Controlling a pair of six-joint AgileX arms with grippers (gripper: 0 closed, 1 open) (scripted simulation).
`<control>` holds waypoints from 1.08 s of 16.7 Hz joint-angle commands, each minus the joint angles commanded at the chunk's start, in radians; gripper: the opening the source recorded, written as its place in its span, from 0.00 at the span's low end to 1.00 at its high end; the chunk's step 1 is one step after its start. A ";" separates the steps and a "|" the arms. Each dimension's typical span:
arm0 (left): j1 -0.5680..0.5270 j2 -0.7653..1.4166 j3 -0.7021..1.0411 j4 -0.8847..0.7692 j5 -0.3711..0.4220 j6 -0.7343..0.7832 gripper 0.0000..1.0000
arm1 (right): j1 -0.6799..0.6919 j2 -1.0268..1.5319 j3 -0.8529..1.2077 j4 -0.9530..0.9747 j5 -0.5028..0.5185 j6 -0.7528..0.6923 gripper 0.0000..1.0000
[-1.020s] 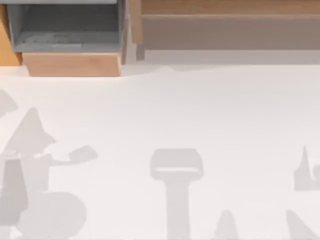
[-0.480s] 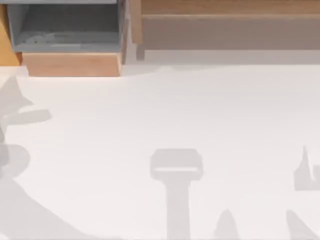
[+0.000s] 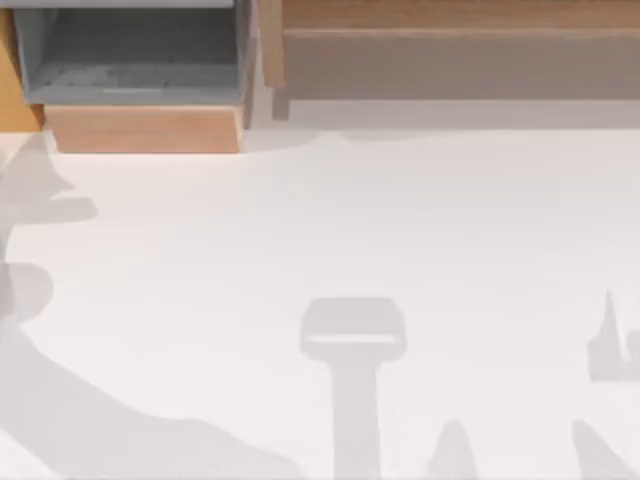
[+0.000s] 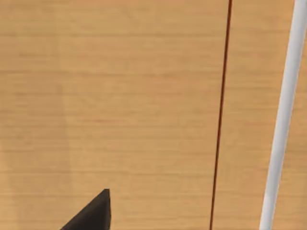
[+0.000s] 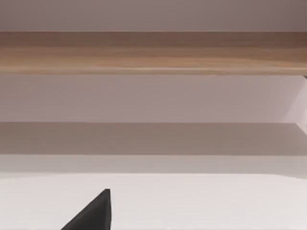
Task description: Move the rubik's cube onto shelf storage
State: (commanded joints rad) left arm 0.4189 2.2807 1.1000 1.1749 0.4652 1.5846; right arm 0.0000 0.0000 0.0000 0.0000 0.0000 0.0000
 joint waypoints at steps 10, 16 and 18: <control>-0.016 0.034 0.073 -0.039 -0.015 0.000 1.00 | 0.000 0.000 0.000 0.000 0.000 0.000 1.00; -0.025 0.054 0.115 -0.060 -0.025 -0.001 1.00 | 0.000 0.000 0.000 0.000 0.000 0.000 1.00; -0.025 0.054 0.115 -0.060 -0.025 -0.001 0.85 | 0.000 0.000 0.000 0.000 0.000 0.000 1.00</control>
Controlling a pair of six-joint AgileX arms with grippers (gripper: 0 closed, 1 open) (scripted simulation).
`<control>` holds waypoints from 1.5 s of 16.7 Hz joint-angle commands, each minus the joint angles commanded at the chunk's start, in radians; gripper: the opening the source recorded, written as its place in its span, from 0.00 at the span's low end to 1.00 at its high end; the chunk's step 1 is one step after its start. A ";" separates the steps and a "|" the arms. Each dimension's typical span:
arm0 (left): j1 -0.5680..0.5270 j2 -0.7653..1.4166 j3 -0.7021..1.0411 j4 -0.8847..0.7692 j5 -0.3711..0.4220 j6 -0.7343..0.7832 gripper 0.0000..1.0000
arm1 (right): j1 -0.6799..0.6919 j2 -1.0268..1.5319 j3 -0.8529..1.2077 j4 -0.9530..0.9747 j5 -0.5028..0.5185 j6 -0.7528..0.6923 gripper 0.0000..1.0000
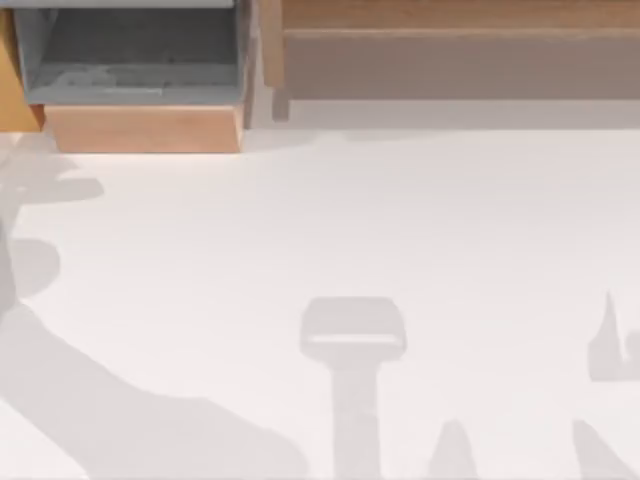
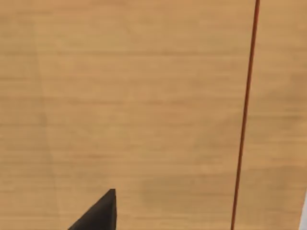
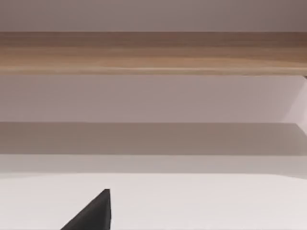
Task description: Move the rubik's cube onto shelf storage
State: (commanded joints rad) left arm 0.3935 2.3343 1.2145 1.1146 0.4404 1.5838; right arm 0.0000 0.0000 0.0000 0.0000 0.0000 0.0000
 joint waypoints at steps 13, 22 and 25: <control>0.000 0.000 0.000 0.000 0.000 0.000 0.00 | 0.000 0.000 0.000 0.000 0.000 0.000 1.00; 0.008 -0.002 -0.018 -0.001 0.005 -0.004 0.00 | 0.000 0.000 0.000 0.000 0.000 0.000 1.00; 0.032 -0.045 -0.114 0.049 0.027 -0.004 0.00 | 0.000 0.000 0.000 0.000 0.000 0.000 1.00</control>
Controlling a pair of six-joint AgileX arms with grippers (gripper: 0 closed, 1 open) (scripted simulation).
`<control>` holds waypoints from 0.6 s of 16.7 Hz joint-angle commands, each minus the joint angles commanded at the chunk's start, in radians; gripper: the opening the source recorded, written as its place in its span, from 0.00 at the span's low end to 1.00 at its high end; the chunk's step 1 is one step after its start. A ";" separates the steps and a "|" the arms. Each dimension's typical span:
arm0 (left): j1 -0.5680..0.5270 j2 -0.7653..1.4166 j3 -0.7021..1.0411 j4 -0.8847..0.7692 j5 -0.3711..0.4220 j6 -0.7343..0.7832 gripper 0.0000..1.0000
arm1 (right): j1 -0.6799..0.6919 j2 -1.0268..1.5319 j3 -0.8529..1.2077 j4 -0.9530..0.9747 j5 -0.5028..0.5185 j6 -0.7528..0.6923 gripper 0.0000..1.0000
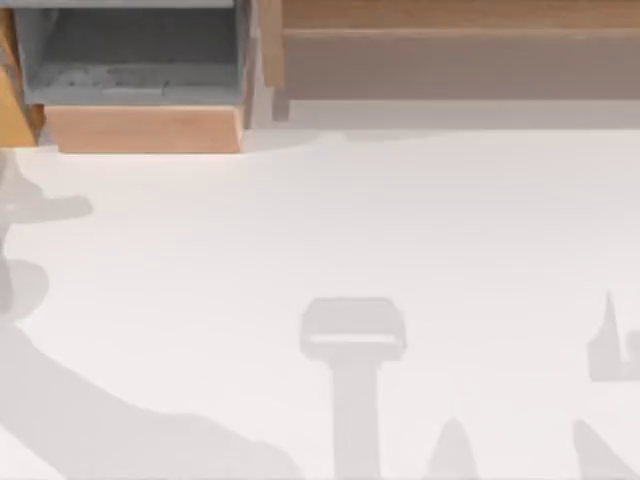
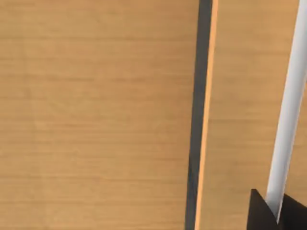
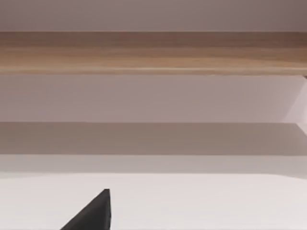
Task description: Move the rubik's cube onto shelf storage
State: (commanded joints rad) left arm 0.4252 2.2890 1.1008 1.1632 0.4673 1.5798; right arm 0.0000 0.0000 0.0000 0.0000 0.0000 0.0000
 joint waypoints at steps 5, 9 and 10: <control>0.041 -0.072 -0.160 0.087 0.041 0.001 0.00 | 0.000 0.000 0.000 0.000 0.000 0.000 1.00; 0.038 -0.067 -0.161 0.087 0.040 0.002 0.00 | 0.000 0.000 0.000 0.000 0.000 0.000 1.00; 0.039 -0.069 -0.164 0.087 0.042 0.002 0.00 | 0.000 0.000 0.000 0.000 0.000 0.000 1.00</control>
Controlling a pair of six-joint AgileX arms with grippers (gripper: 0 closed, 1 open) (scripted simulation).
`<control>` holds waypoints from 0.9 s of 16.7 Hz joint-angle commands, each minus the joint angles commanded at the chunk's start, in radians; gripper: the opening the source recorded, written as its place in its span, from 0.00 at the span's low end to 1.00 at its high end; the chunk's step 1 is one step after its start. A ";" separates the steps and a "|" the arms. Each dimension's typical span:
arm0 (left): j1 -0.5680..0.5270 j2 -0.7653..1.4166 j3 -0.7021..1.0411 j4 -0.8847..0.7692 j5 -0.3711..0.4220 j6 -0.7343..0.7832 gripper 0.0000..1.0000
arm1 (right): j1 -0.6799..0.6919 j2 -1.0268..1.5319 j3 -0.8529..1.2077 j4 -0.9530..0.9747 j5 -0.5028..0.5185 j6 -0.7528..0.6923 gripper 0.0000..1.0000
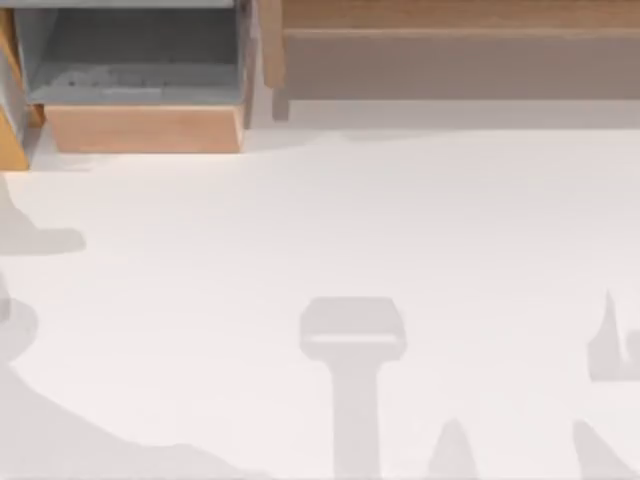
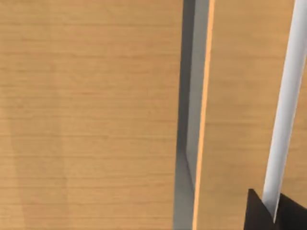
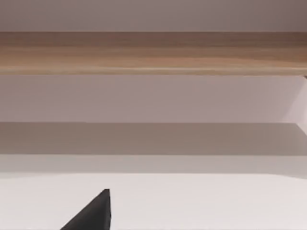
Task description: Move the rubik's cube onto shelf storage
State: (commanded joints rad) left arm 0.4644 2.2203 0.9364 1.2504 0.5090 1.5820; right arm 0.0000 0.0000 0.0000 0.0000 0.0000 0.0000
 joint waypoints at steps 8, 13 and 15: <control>0.087 -0.102 -0.232 0.128 0.086 0.002 0.00 | 0.000 0.000 0.000 0.000 0.000 0.000 1.00; 0.090 -0.102 -0.240 0.134 0.091 0.007 0.00 | 0.000 0.000 0.000 0.000 0.000 0.000 1.00; 0.112 -0.117 -0.277 0.156 0.114 0.011 0.00 | 0.000 0.000 0.000 0.000 0.000 0.000 1.00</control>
State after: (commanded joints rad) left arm 0.5765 2.1036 0.6593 1.4066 0.6230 1.5927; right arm 0.0000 0.0000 0.0000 0.0000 0.0000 0.0000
